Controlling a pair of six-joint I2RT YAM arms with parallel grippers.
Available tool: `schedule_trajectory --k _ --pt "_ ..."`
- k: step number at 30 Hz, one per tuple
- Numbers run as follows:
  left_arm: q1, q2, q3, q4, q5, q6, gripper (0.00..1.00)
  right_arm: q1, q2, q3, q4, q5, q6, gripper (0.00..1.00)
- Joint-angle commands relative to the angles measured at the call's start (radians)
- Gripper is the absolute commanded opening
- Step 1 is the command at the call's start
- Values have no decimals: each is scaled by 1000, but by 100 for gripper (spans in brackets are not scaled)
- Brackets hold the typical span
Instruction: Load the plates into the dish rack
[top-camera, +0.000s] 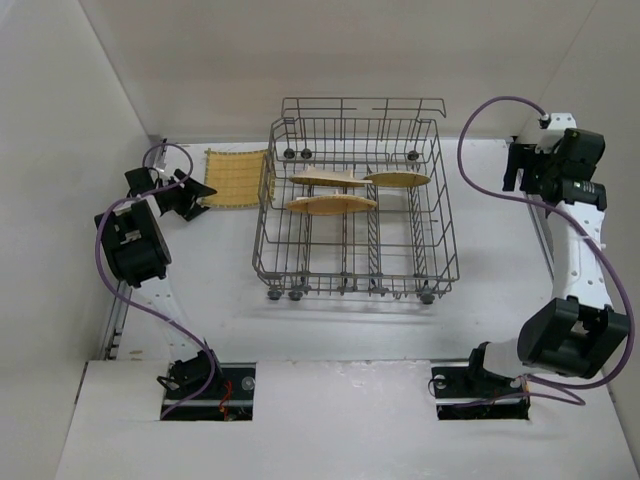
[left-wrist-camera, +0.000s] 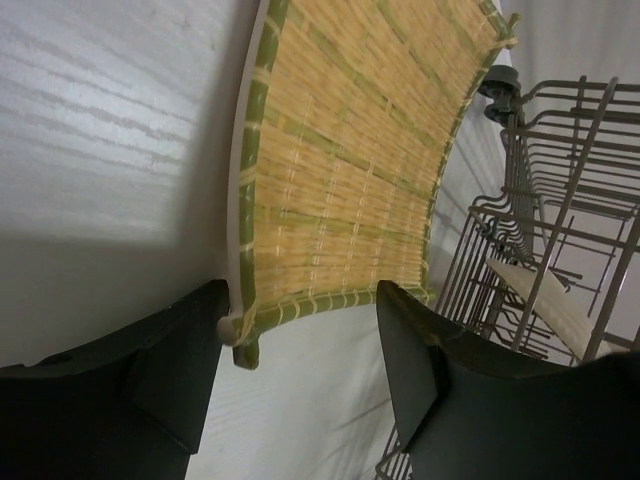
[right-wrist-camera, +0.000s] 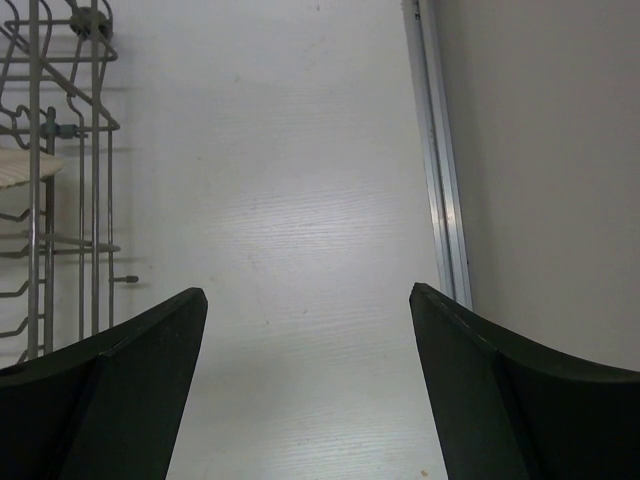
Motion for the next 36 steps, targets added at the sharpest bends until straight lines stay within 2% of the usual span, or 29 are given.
schedule_trajectory --k 1,9,17,22,25,29,36 --pt "-5 18 57 23 8 -20 58 -18 17 89 -30 -19 51 88" --pt "-8 92 115 25 10 -55 54 -18 34 144 -67 -24 79 88" --pt "-24 141 155 27 26 -68 35 -15 35 142 -76 -10 57 88" --pt "-27 161 171 27 39 -68 15 -18 43 164 -81 -7 53 88" --pt "-27 161 165 27 39 -68 7 -15 46 172 -84 -5 50 88" --pt "-16 103 122 48 16 -71 0 -14 46 172 -84 -8 48 88" --pt "53 -87 36 57 -56 -66 0 37 49 155 -53 -31 59 87"
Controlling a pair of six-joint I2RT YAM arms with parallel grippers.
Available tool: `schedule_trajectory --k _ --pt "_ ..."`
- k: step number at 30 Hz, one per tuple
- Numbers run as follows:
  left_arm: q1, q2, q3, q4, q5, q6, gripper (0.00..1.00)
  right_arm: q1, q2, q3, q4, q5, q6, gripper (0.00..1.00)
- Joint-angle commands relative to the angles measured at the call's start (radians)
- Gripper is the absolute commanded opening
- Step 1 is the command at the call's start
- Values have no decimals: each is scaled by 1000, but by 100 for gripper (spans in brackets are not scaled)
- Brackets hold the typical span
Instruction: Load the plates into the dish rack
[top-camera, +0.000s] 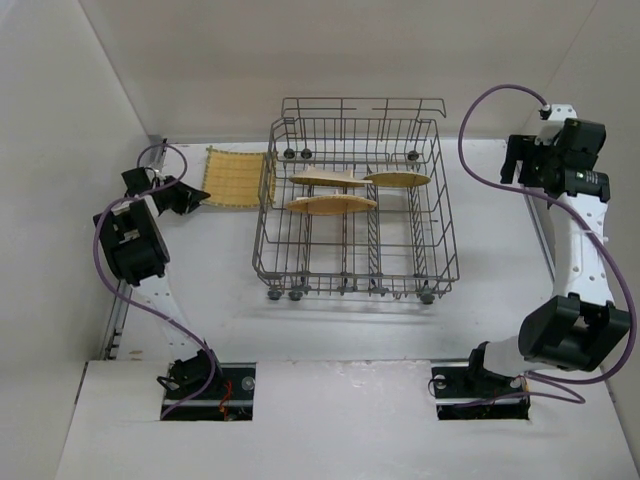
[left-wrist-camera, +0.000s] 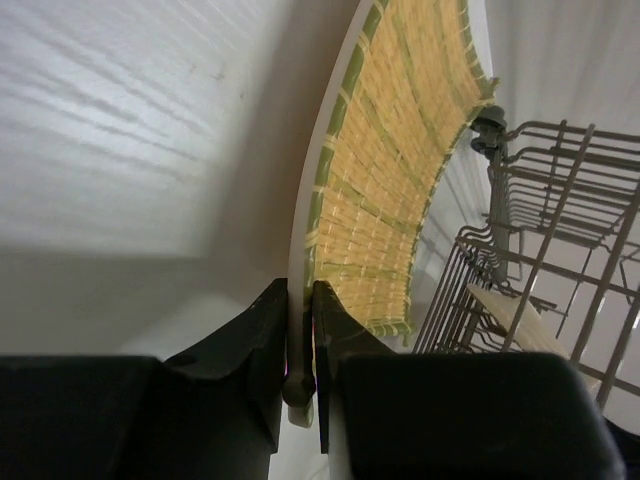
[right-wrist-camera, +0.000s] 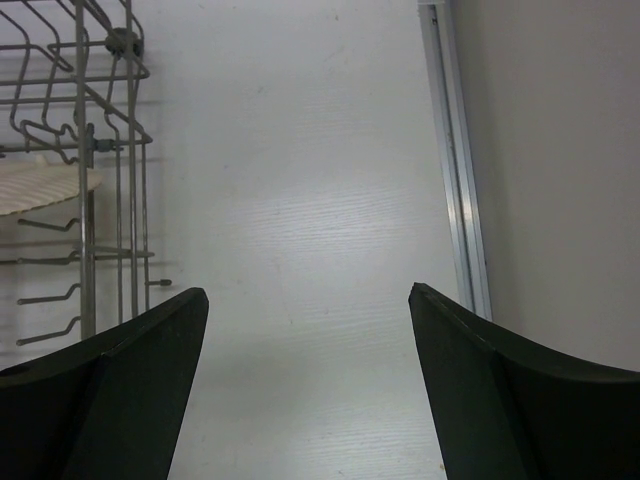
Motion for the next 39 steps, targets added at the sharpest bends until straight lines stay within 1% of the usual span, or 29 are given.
schedule_trajectory --k 1,10,18,24,31,39 --pt "59 -175 -25 19 -72 27 0 39 5 31 47 -25 7 87" --pt "148 -327 -48 3 -83 29 0 126 21 46 79 -55 15 87" --pt "166 -409 -47 -15 -77 29 0 166 15 49 102 -81 3 87" --pt "162 -476 -14 -41 -79 26 0 178 -12 37 117 -110 0 87" --pt "125 -565 55 -76 -88 27 0 191 -28 17 133 -131 0 87" --pt "85 -645 137 -133 -66 22 0 231 -41 12 148 -153 -8 88"
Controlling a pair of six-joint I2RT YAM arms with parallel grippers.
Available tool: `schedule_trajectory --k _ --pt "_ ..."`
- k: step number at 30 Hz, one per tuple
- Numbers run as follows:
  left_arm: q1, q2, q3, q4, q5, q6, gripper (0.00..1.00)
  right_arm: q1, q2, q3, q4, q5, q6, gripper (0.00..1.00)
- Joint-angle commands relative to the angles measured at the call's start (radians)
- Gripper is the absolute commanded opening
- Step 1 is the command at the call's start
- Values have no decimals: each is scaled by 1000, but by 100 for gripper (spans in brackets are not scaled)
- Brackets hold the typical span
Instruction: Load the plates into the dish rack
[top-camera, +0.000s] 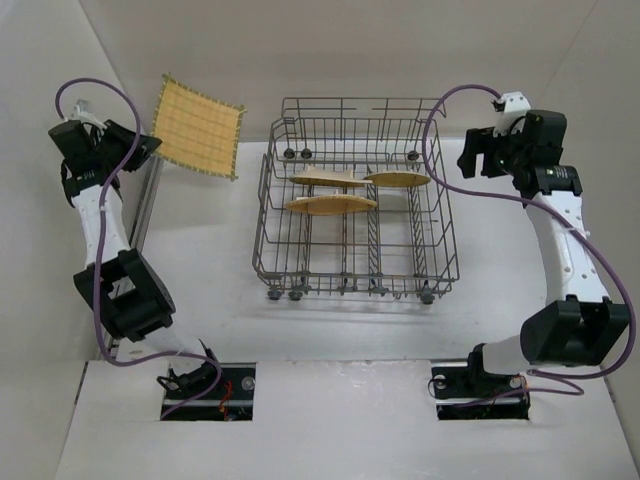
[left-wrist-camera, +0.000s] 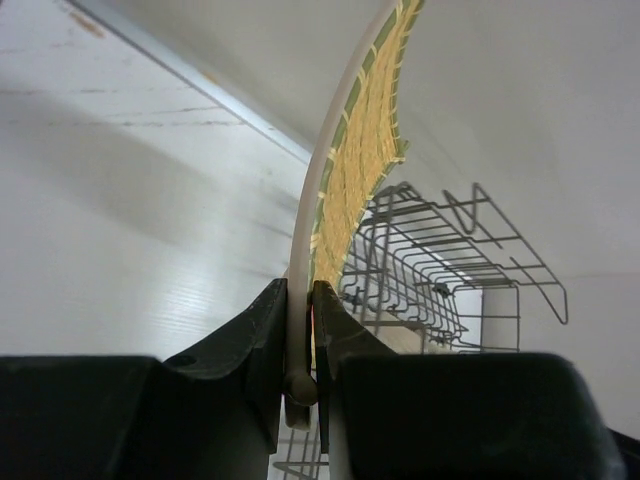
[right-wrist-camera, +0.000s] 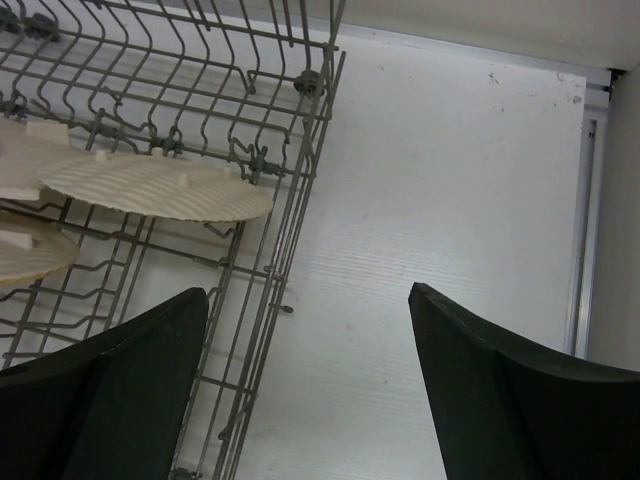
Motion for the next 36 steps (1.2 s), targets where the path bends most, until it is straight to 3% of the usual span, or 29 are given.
schedule_trajectory --k 1,11,23,36 --pt "-17 -100 84 37 58 -19 0 30 -50 11 68 -34 -10 88" --pt "-108 -149 150 -17 121 -36 0 86 -81 14 69 -91 -38 88" --pt "-303 -161 174 -98 170 -19 0 109 -122 14 68 -137 -49 89" --pt "-407 -201 249 -222 159 154 0 125 -145 -3 69 -138 -70 89"
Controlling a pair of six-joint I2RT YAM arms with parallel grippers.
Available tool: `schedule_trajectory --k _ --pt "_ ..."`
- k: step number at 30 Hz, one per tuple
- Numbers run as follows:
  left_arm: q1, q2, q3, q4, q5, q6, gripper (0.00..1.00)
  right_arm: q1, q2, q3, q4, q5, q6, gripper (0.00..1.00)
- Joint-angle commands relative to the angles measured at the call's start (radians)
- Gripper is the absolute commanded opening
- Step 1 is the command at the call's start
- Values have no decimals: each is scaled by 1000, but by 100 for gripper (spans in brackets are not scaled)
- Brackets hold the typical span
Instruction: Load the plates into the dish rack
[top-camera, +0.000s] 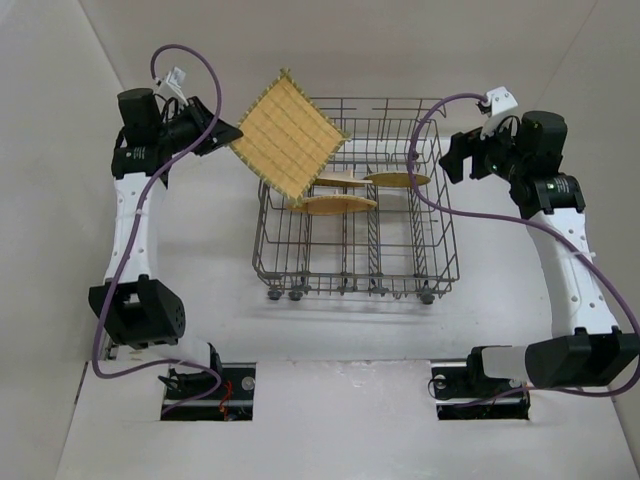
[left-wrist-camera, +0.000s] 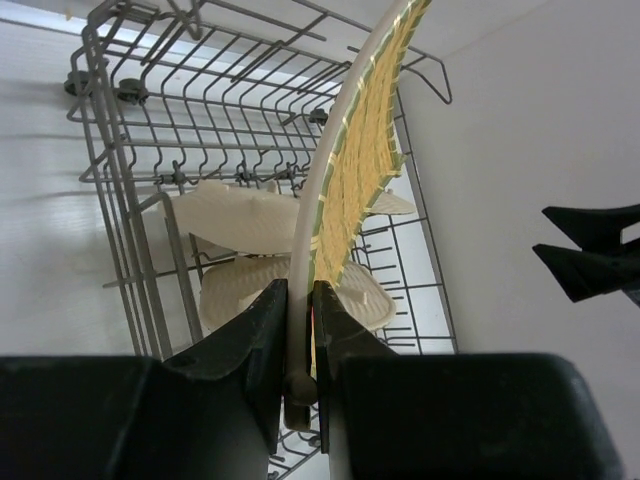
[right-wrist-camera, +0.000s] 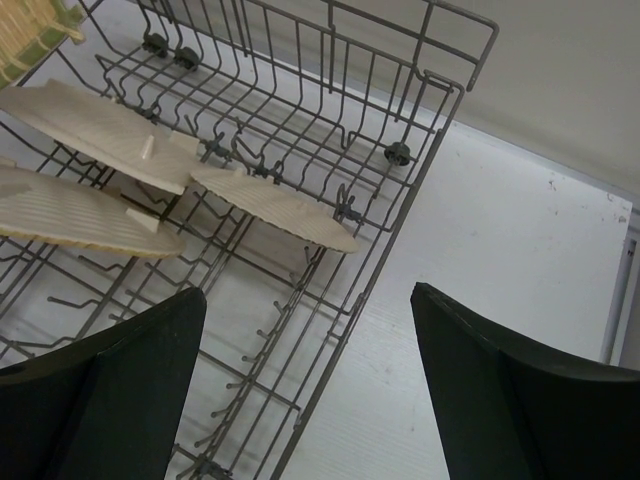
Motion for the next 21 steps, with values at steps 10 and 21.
schedule_trajectory --k 10,21 --pt "-109 -169 149 -48 -2 212 0 27 -27 2 57 -14 -14 89" --pt "-252 -267 132 -146 -103 417 0 30 -29 2 57 -8 -22 89"
